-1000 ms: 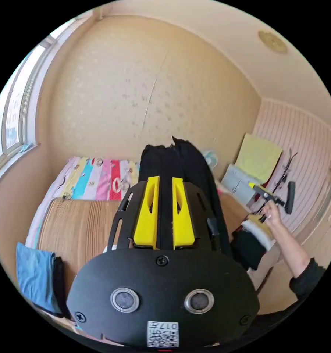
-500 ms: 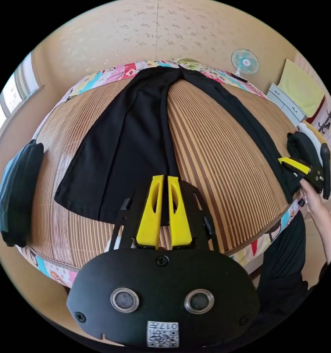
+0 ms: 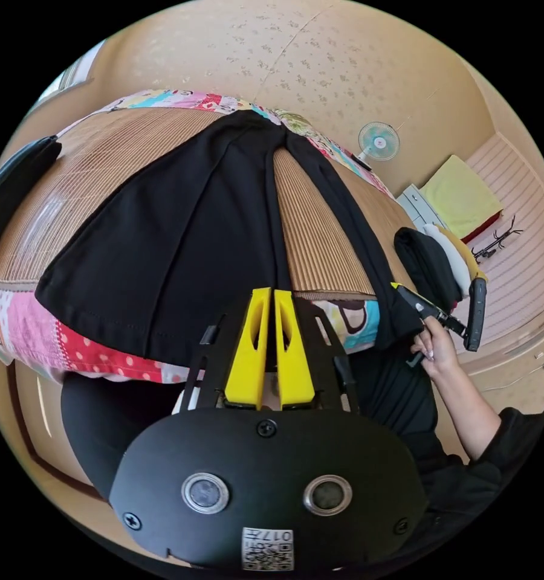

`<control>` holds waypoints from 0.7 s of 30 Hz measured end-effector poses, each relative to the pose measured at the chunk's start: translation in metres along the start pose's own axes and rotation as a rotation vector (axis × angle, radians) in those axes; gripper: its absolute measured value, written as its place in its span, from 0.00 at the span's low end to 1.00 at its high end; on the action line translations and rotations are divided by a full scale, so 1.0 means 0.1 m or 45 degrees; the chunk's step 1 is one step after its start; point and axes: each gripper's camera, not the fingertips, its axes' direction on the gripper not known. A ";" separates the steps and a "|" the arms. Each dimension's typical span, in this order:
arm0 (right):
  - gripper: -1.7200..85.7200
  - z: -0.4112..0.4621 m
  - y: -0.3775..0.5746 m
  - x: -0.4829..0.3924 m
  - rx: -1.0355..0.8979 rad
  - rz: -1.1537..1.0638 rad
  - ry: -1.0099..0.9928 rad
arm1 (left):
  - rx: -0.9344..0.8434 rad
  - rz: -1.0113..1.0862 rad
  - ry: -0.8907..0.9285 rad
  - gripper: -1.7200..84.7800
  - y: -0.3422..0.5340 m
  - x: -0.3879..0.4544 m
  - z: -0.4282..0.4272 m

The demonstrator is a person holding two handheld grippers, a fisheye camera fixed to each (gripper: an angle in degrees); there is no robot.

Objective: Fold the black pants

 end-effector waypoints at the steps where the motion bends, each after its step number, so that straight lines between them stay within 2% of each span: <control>1: 0.05 -0.10 -0.04 0.04 -0.039 -0.002 0.005 | -0.013 0.014 0.002 0.02 0.00 0.03 -0.02; 3: 0.05 -0.30 -0.08 0.12 -0.064 0.017 0.024 | -0.085 0.060 0.053 0.03 -0.03 0.11 -0.10; 5: 0.07 -0.70 0.01 0.23 0.084 0.039 -0.004 | -0.159 0.094 0.112 0.05 -0.11 0.13 -0.20; 7: 0.09 -0.98 0.10 0.35 0.175 0.054 -0.107 | -0.096 0.102 0.087 0.10 -0.16 0.09 -0.43; 9: 0.12 -1.17 0.14 0.49 0.170 0.095 -0.202 | 0.096 0.018 -0.017 0.11 -0.22 -0.13 -0.87; 13: 0.18 -1.30 0.11 0.69 0.007 0.096 -0.529 | 0.198 -0.159 -0.094 0.12 -0.46 -0.64 -1.24; 15: 0.17 -1.27 0.08 0.67 -0.092 0.031 -0.592 | 0.162 -0.201 -0.262 0.13 -0.60 -0.84 -1.23; 16: 0.15 -1.22 0.05 0.63 -0.176 -0.024 -0.531 | 0.136 -0.193 -0.316 0.13 -0.63 -0.86 -1.18; 18: 0.10 -1.31 0.01 0.64 -0.190 -0.061 -0.416 | -0.016 -0.157 -0.424 0.12 -0.68 -0.94 -0.97; 21: 0.07 -1.72 -0.10 1.01 -0.077 -0.026 -0.568 | 0.125 -0.222 -0.510 0.09 -0.53 -0.99 -1.28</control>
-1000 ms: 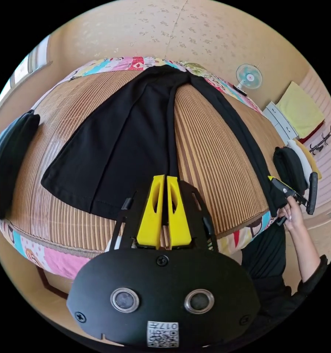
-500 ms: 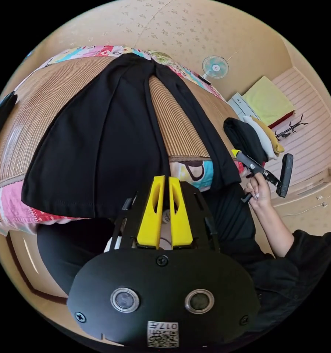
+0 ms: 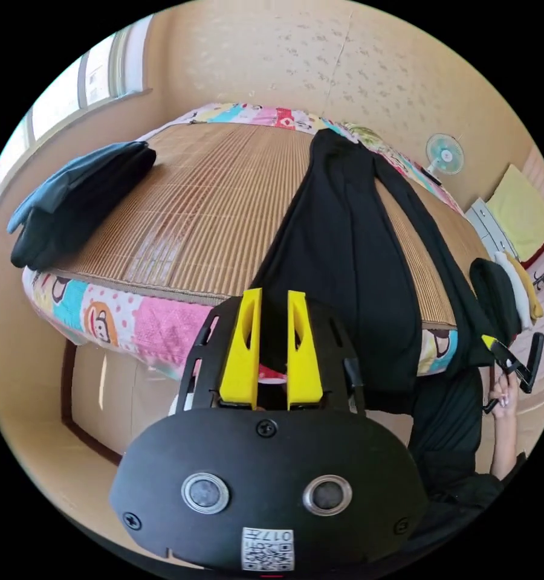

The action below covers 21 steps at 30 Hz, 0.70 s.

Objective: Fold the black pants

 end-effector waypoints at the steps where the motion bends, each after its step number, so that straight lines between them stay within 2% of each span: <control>1: 0.06 -0.30 0.00 0.13 0.097 0.021 -0.118 | 0.022 -0.039 -0.026 0.10 0.02 -0.06 -0.06; 4: 0.06 -1.09 0.14 0.68 0.395 0.135 -0.366 | 0.081 -0.210 0.012 0.14 0.12 -0.43 -0.26; 6: 0.06 -1.43 0.32 1.10 0.500 0.311 -0.329 | 0.032 -0.221 0.170 0.14 0.10 -0.63 -0.28; 8: 0.05 -1.61 0.48 1.49 0.395 0.516 -0.074 | -0.003 -0.171 0.214 0.14 0.07 -0.68 -0.28; 11: 0.05 -1.61 0.52 1.57 0.264 0.528 0.116 | -0.048 -0.151 0.237 0.15 0.03 -0.72 -0.31; 14: 0.05 -1.60 0.50 1.53 0.281 0.559 0.129 | -0.088 -0.156 0.296 0.14 -0.03 -0.77 -0.34; 17: 0.05 -1.61 0.49 1.59 0.270 0.648 0.091 | -0.116 -0.130 0.254 0.11 -0.08 -0.77 -0.42; 21: 0.05 -1.78 0.57 1.61 0.283 0.661 0.075 | -0.166 -0.036 0.352 0.08 -0.10 -0.81 -0.56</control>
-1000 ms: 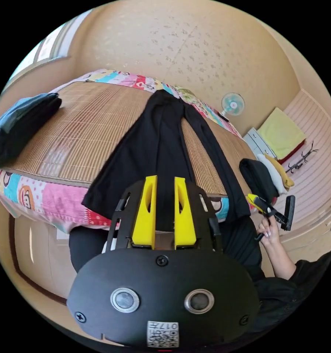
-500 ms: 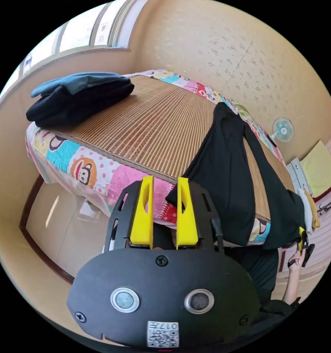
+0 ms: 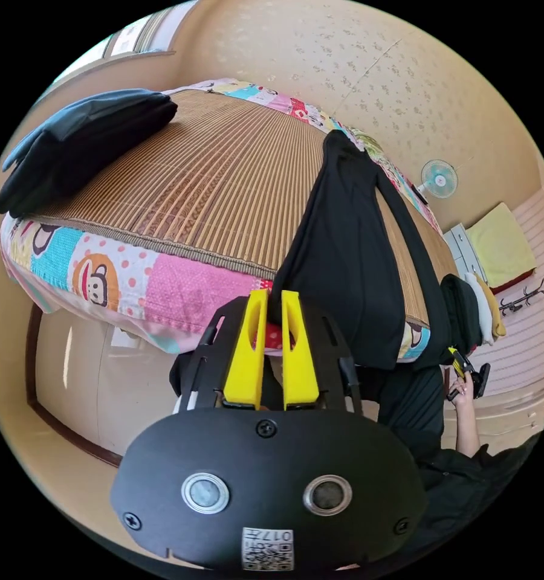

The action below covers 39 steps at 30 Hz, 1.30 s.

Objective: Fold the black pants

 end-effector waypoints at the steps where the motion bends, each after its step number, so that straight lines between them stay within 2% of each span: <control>1: 0.05 -0.08 0.02 0.03 0.010 0.002 -0.008 | -0.021 0.028 0.026 0.07 0.00 0.00 -0.02; 3: 0.05 -0.21 0.05 0.10 0.029 0.015 -0.042 | -0.116 0.125 0.140 0.07 0.02 -0.02 -0.10; 7: 0.05 -0.44 0.19 0.22 0.052 0.019 -0.141 | -0.080 0.118 0.179 0.08 0.12 -0.13 -0.35; 9: 0.05 -0.57 0.27 0.18 0.075 -0.001 -0.188 | 0.183 -0.044 0.273 0.09 0.28 -0.33 -0.77; 12: 0.05 -0.92 0.42 -0.27 0.171 -0.216 -0.313 | 0.582 -0.167 0.407 0.10 0.48 -0.43 -1.44; 14: 0.05 -1.11 0.55 -0.91 0.189 -0.485 -0.287 | 0.640 -0.111 0.502 0.10 0.35 -0.26 -1.71; 19: 0.05 -0.86 0.97 -2.02 0.041 -0.842 -0.392 | 0.330 0.062 0.754 0.16 -0.34 0.78 -1.57; 21: 0.05 -0.62 1.19 -2.28 -0.018 -0.948 -0.396 | 0.095 0.205 0.851 0.18 -0.50 1.46 -1.19; 24: 0.05 -0.23 1.50 -2.48 -0.130 -0.983 -0.414 | -0.248 0.303 0.815 0.19 -0.61 2.11 -0.67; 26: 0.05 -0.03 1.74 -2.56 -0.208 -1.044 -0.427 | -0.389 0.317 0.753 0.16 -0.61 2.30 -0.42; 27: 0.05 0.02 1.80 -2.58 -0.224 -1.055 -0.390 | -0.423 0.317 0.829 0.09 -0.63 2.30 -0.37; 29: 0.05 0.20 2.03 -2.61 -0.326 -1.234 -0.225 | -0.477 0.323 0.837 0.04 -0.64 2.28 -0.32; 32: 0.05 0.29 2.12 -2.53 -0.484 -1.366 -0.238 | -0.528 0.405 0.878 0.02 -0.58 2.26 -0.29; 35: 0.05 0.36 2.03 -2.44 -0.577 -1.421 -0.277 | -0.525 0.343 1.008 0.05 -0.52 2.15 -0.31; 39: 0.05 0.53 1.94 -2.45 -0.676 -1.447 -0.348 | -0.438 0.203 1.077 0.16 -0.55 1.89 -0.40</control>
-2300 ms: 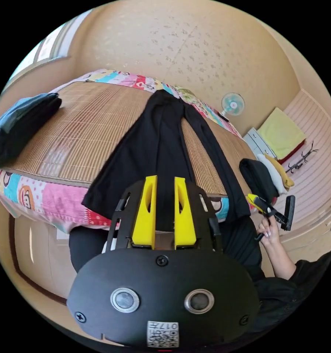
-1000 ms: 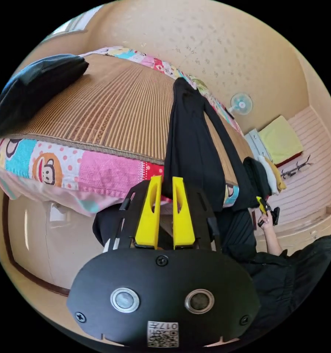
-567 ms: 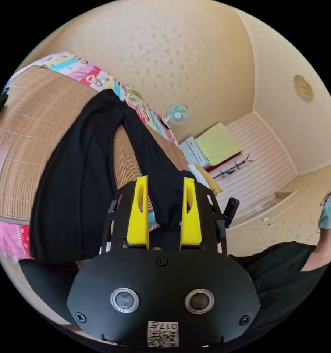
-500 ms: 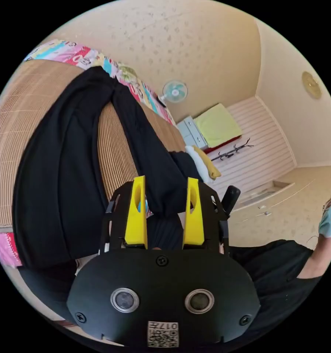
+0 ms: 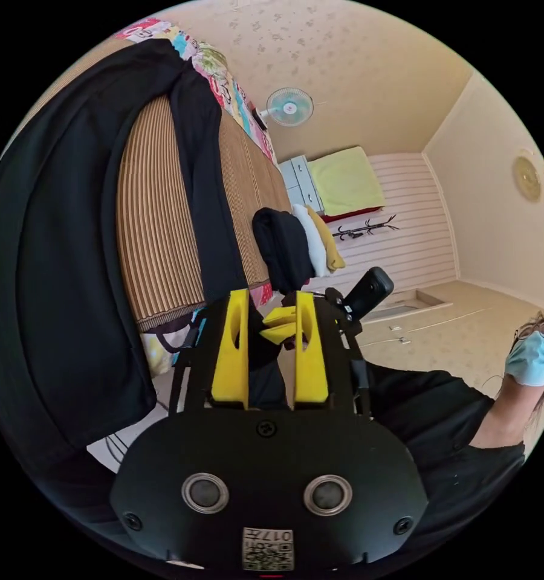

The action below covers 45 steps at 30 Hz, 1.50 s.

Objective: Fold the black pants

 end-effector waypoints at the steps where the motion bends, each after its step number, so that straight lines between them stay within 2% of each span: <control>1: 0.05 0.07 -0.01 0.04 0.000 -0.002 -0.018 | -0.002 -0.002 -0.020 0.17 0.00 0.00 -0.01; 4: 0.05 0.35 0.03 0.12 -0.005 0.031 -0.046 | -0.072 0.015 -0.213 0.15 -0.02 0.02 0.06; 7: 0.06 0.59 0.15 0.22 0.001 0.069 -0.083 | -0.145 0.027 -0.405 0.03 0.00 -0.01 0.15; 10: 0.06 0.55 0.24 0.42 0.017 0.041 -0.190 | -0.128 0.072 -0.317 0.02 0.04 -0.06 0.11; 13: 0.07 0.29 0.19 0.80 -0.029 -0.110 -0.324 | -0.070 0.113 -0.230 0.01 0.07 -0.05 0.04; 15: 0.09 -0.02 0.07 1.30 0.049 -0.074 -0.289 | -0.044 0.141 -0.211 0.01 0.10 -0.02 0.00; 18: 0.13 -0.54 -0.24 2.74 0.299 0.320 -0.125 | -0.013 0.133 -0.190 0.01 0.12 -0.03 0.00; 19: 0.15 -0.65 -0.33 3.47 0.387 0.530 -0.093 | -0.009 0.129 -0.184 0.01 0.12 -0.03 0.01; 20: 0.16 -0.69 -0.40 4.21 0.460 0.727 -0.086 | -0.008 0.121 -0.173 0.01 0.12 -0.05 0.03; 23: 0.18 -0.59 -0.57 5.64 0.594 1.040 -0.050 | -0.006 0.100 -0.177 0.01 0.12 -0.08 0.10; 26: 0.18 -0.37 -0.78 6.58 0.718 1.215 -0.119 | 0.037 0.096 -0.158 0.01 0.14 -0.10 0.11; 29: 0.17 -0.23 -1.01 7.15 0.852 1.306 -0.158 | 0.084 0.076 -0.101 0.01 0.18 -0.19 0.09; 31: 0.14 -0.16 -1.20 7.37 0.824 1.358 -0.074 | 0.115 0.062 -0.056 0.01 0.20 -0.27 0.08; 34: 0.08 -0.09 -1.68 7.49 0.645 1.339 0.205 | 0.148 0.020 0.052 0.01 0.21 -0.40 0.05; 36: 0.07 -0.10 -2.14 7.21 0.553 1.193 0.542 | 0.213 0.052 0.128 0.01 0.24 -0.42 -0.11; 38: 0.06 0.11 -2.97 6.57 0.396 0.842 1.012 | 0.257 0.108 0.119 0.01 0.29 -0.38 -0.31; 40: 0.06 0.39 -3.52 6.04 0.372 0.615 1.197 | 0.291 0.135 0.112 0.01 0.35 -0.35 -0.56; 43: 0.06 0.82 -4.19 5.41 0.505 0.463 1.212 | 0.401 0.026 0.080 0.01 0.49 -0.39 -1.05; 45: 0.06 1.17 -4.54 5.33 0.509 0.453 1.097 | 0.528 -0.075 -0.085 0.01 0.64 -0.46 -1.44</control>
